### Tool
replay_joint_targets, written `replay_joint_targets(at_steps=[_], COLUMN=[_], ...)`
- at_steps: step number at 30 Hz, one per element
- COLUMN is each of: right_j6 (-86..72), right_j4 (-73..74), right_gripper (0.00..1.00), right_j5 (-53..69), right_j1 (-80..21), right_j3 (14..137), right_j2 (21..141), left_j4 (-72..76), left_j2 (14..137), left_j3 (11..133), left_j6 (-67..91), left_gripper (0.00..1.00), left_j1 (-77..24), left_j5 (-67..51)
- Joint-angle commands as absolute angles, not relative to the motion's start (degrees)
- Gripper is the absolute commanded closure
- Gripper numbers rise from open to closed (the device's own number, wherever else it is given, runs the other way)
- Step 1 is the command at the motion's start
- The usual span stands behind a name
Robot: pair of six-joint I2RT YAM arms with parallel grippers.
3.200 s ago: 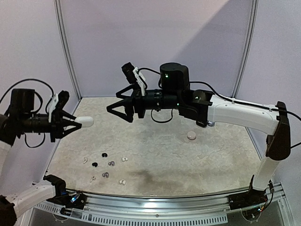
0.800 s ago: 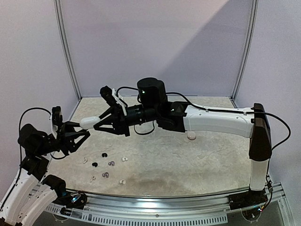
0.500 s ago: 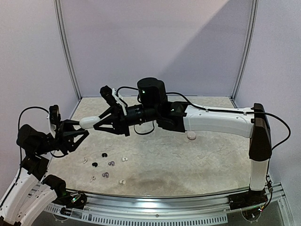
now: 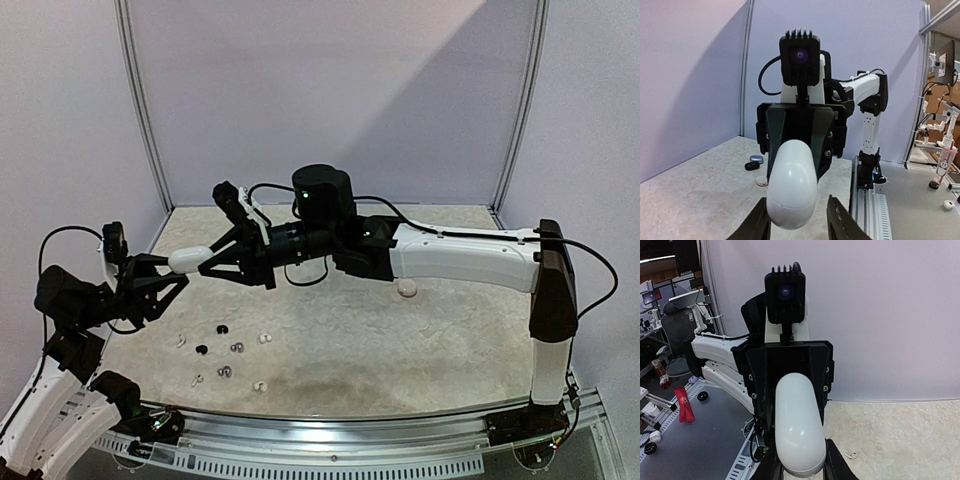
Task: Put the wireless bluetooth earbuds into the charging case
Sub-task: Pass from the right arm to the left, then open the charging case at the center of the board.
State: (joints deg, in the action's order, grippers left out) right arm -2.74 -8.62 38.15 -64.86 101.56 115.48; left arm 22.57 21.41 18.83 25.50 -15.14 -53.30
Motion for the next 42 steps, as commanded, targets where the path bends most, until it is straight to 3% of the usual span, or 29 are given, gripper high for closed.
replay_joint_targets(at_steps=[1,4,9,13,15,16,20,23,33,42], right_j6=[-3.1,-3.2,-3.2,-3.2,-3.1,-3.1,-2.7,-2.0,-1.1,-1.0], right_j4=[-8.7,-8.9,-8.9,-8.7,-8.5,-8.4,-6.8,-5.8,-2.2,0.0], right_gripper=[1.0,1.0,1.0,1.0,1.0,0.96,0.51,0.36,0.35,0.46], right_j5=[37.8,37.8,37.7,37.5,37.4,37.1,34.1,33.4,30.5,29.0], right_j1=[-65.0,-65.0,-65.0,-65.0,-65.0,-65.0,-65.0,-65.0,-65.0,-64.5], right_j3=[101.3,101.4,101.4,101.5,101.5,101.5,101.5,101.7,104.0,106.0], right_j2=[116.4,116.6,116.5,116.9,117.1,117.1,116.7,116.0,117.7,117.8], left_j4=[24.5,24.6,24.4,24.3,24.0,23.6,17.5,9.6,3.3,-11.2], left_j2=[21.9,21.8,21.7,21.7,21.6,21.4,20.6,19.8,19.2,18.1], left_j3=[18.3,18.2,18.2,18.2,18.2,18.2,19.4,21.2,23.2,26.4], left_j6=[26.6,26.7,26.5,26.5,26.4,26.2,20.5,10.8,1.6,-11.0], left_gripper=[0.61,0.65,0.8,0.98,1.0,1.0,1.0,1.0,1.0,1.0], left_j1=[-16.3,-16.4,-16.6,-16.6,-16.5,-16.6,-16.6,-16.6,-16.6,-16.6], left_j5=[-52.9,-52.8,-52.9,-52.7,-52.5,-52.3,-51.9,-51.5,-55.6,-55.0])
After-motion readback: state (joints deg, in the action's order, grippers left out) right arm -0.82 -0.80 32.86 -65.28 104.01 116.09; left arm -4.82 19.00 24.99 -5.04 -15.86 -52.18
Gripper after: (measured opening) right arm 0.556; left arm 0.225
